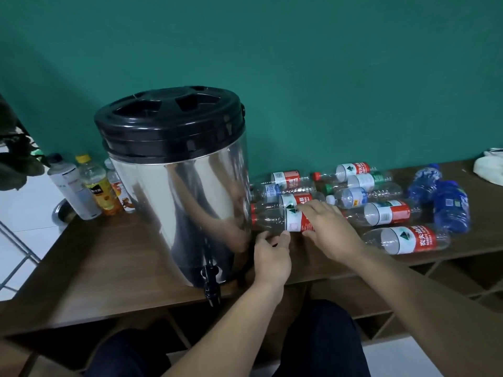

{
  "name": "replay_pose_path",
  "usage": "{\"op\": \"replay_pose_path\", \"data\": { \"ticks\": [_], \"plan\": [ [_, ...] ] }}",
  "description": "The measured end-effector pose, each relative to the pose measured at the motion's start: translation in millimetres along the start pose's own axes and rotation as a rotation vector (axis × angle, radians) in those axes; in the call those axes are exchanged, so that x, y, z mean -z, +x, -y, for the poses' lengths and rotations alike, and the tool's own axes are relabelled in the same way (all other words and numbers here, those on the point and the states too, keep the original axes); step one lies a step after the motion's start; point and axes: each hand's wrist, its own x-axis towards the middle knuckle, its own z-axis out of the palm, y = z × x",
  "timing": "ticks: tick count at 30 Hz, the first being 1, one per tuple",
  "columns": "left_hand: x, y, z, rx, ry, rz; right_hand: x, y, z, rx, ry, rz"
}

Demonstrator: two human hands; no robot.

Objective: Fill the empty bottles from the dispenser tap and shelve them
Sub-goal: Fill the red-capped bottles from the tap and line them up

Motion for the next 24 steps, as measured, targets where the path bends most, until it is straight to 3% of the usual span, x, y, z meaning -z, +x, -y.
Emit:
{"op": "replay_pose_path", "data": {
  "ticks": [4,11,16,24],
  "plan": [
    [-2.5,-10.9,-13.8,-0.019,-0.088,0.025,24.5,-25.2,21.7,-0.061,-0.03,-0.06],
    [7.9,-46.0,-37.6,-0.04,-0.193,0.092,42.8,-88.0,61.0,-0.238,0.383,-0.073],
    [39.4,-80.4,-37.4,-0.174,-0.046,0.197,60.4,-112.4,78.1,-0.277,0.709,-0.092],
    [85.8,-128.3,-3.6,-0.394,0.257,0.332,87.1,-119.6,124.0,-0.312,0.751,-0.057]
  ]
}}
